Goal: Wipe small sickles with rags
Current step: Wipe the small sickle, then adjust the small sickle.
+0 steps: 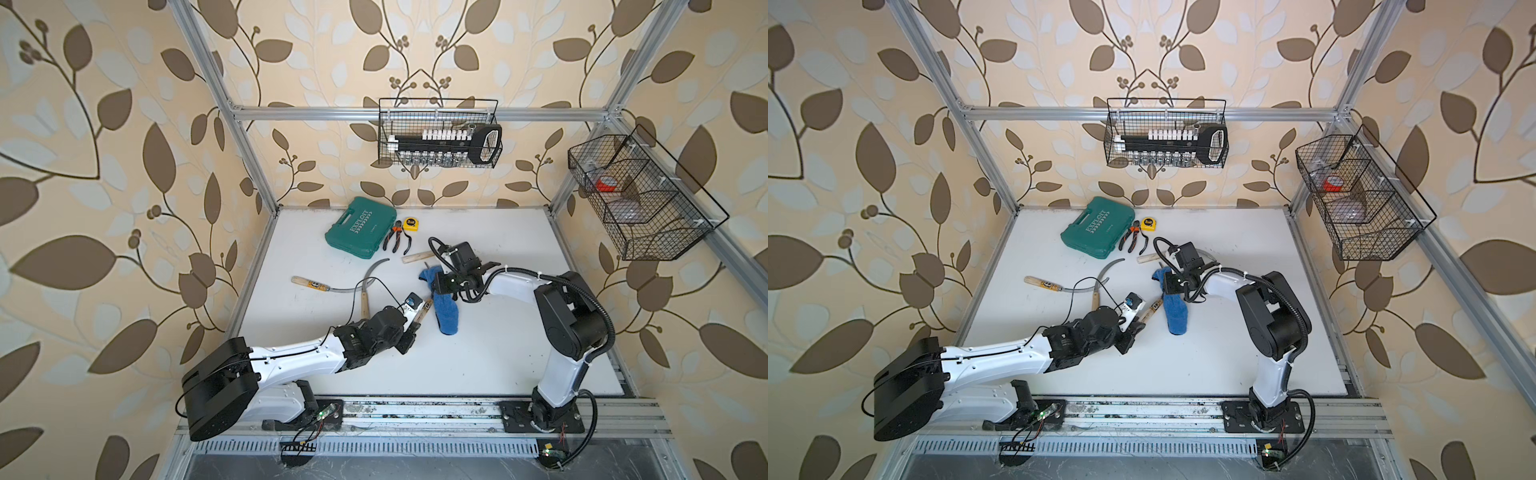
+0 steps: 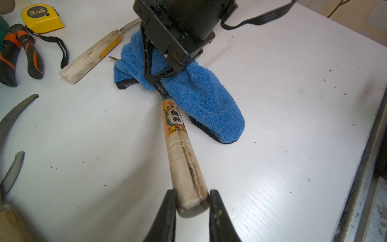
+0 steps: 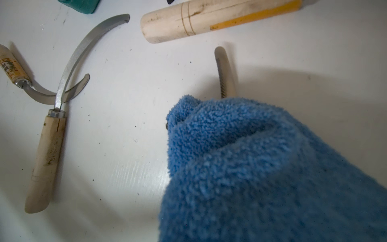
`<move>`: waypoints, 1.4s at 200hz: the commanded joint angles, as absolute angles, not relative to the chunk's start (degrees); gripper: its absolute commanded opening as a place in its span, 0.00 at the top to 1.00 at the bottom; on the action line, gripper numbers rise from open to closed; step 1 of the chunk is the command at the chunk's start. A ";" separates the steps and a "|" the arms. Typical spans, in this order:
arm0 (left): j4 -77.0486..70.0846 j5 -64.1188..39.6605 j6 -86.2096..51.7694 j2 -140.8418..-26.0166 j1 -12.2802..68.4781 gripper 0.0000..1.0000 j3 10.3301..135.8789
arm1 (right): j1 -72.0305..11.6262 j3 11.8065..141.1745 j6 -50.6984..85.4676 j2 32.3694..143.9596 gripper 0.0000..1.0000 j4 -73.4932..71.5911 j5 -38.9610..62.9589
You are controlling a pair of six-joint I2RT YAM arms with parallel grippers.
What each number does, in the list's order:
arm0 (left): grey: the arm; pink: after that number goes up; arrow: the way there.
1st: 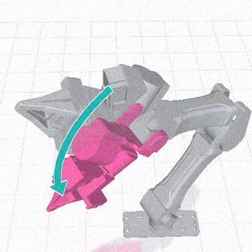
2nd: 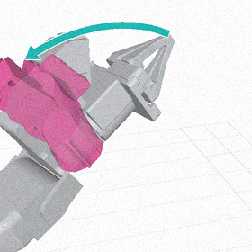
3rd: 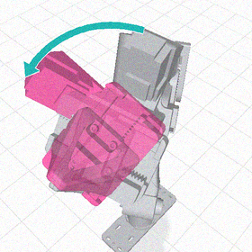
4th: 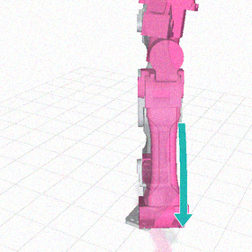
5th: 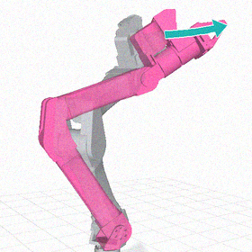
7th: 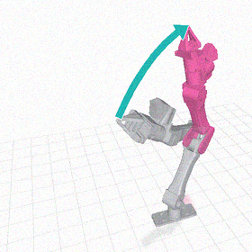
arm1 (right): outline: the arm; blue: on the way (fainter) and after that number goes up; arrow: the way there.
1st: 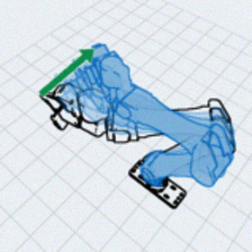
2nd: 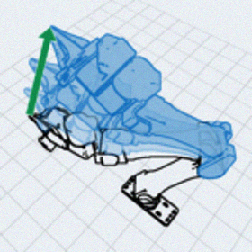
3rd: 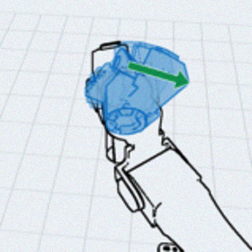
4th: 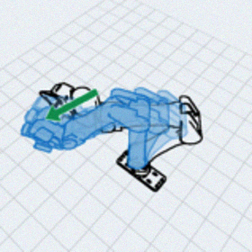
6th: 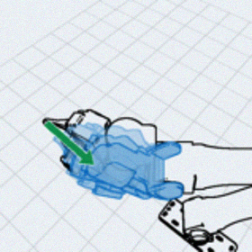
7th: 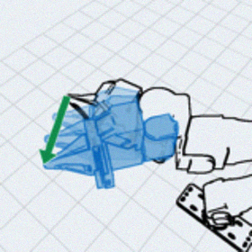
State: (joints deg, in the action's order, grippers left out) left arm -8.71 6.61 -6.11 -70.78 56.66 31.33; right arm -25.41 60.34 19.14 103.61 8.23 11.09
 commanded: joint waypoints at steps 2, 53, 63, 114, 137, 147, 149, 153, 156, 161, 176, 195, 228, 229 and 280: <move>-8.46 6.17 -6.87 -70.14 58.07 1.00 34.07 | -23.87 55.34 18.94 94.34 1.00 3.78 10.16; -7.00 12.25 -9.42 -73.02 57.98 1.00 36.56 | -23.87 42.10 22.88 70.26 1.00 1.33 11.40; -6.45 12.76 -10.16 -73.19 57.91 1.00 37.14 | -23.90 40.34 24.31 66.53 1.00 2.64 9.02; 7.90 11.55 -18.53 -75.45 57.74 1.00 46.51 | -23.90 28.87 30.23 55.07 1.00 4.16 4.96; 16.23 11.34 -22.28 -81.98 57.74 1.00 51.89 | -23.86 26.78 31.82 49.09 1.00 6.88 1.80; 17.84 12.05 -22.99 -86.39 57.74 1.00 52.95 | -23.83 25.92 32.48 46.14 1.00 7.76 1.32; 18.02 12.20 -23.11 -87.06 57.72 1.00 53.12 | -23.87 25.77 32.62 45.61 1.00 7.98 1.10; 18.26 12.36 -23.33 -88.33 57.74 1.00 53.37 | -23.87 25.49 32.81 44.56 1.00 8.35 0.76; 18.36 12.33 -23.42 -89.33 57.74 1.00 53.50 | -23.82 25.29 33.03 43.85 1.00 8.76 0.46; 18.34 12.15 -23.47 -90.84 57.74 1.00 53.68 | -23.82 24.93 33.25 42.69 1.00 9.17 0.08; 18.35 11.31 -23.37 -95.47 57.74 1.00 54.63 | -23.82 24.11 33.56 40.14 1.00 10.54 -1.06; 19.03 11.18 -23.12 -100.16 57.74 1.00 56.66 | -23.76 23.56 33.75 38.58 1.00 11.24 -0.82; 20.49 11.25 -23.02 -103.72 57.72 1.00 59.12 | -23.77 23.59 33.66 38.52 1.00 11.42 -0.01; 20.53 11.25 -22.98 -103.71 57.73 1.00 59.14 | -23.80 23.61 33.66 38.55 1.00 11.43 -0.05; 24.03 12.26 -21.65 -106.27 57.83 0.75 63.33 | -23.80 23.78 33.45 38.78 1.00 11.14 0.79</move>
State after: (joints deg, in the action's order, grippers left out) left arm 18.48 11.27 -22.04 -103.11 57.78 60.80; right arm -23.83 24.14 33.23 39.03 11.07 0.60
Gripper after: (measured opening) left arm 0.229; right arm 0.133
